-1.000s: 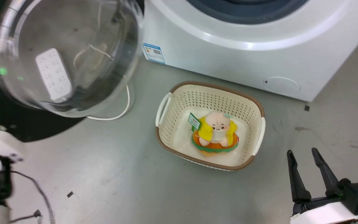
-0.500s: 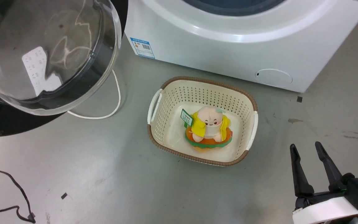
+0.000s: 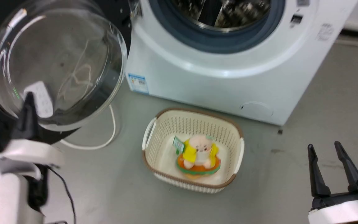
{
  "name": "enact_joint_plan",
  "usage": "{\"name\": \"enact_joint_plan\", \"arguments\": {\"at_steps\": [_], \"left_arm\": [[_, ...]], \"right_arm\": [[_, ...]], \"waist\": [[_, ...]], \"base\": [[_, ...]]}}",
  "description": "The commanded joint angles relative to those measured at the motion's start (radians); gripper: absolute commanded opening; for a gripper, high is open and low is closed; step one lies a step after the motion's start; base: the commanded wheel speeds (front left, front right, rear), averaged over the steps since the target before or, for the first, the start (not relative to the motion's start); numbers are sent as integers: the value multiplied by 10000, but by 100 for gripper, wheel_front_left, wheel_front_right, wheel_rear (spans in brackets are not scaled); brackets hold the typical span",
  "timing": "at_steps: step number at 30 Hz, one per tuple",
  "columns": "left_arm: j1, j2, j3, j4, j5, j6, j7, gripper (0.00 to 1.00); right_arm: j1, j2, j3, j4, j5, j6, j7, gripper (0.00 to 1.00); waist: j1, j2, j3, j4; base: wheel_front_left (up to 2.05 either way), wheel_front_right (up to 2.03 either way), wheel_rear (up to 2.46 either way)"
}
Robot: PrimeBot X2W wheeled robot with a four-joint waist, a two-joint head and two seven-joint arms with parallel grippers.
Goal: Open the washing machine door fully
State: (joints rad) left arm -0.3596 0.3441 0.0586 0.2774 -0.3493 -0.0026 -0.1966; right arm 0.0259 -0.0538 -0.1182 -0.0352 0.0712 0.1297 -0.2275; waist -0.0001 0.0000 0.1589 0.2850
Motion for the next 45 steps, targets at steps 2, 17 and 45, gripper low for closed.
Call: {"name": "enact_joint_plan", "arguments": {"at_steps": [2, 17, 45], "left_arm": [[540, -195, -218, -607, 153, 54, -117, 0], [3581, -1412, -2159, -2631, 1190, 638, -173, 0], [4028, -1648, -2697, -2018, 1349, 1056, 155, 0]], "right_arm": [[-141, 31, -180, -117, -205, 10, -107, 100], [699, 35, -41, 351, 497, 10, 107, 100], [927, 2, 187, 472, 546, 2, 237, 0]], "waist": [[1, 0, -680, -358], [1, 0, -1771, -1736], [2, 0, -1718, -2015]], "base": [[0, 0, 0], [0, 0, 0], [0, 0, 0]]}}
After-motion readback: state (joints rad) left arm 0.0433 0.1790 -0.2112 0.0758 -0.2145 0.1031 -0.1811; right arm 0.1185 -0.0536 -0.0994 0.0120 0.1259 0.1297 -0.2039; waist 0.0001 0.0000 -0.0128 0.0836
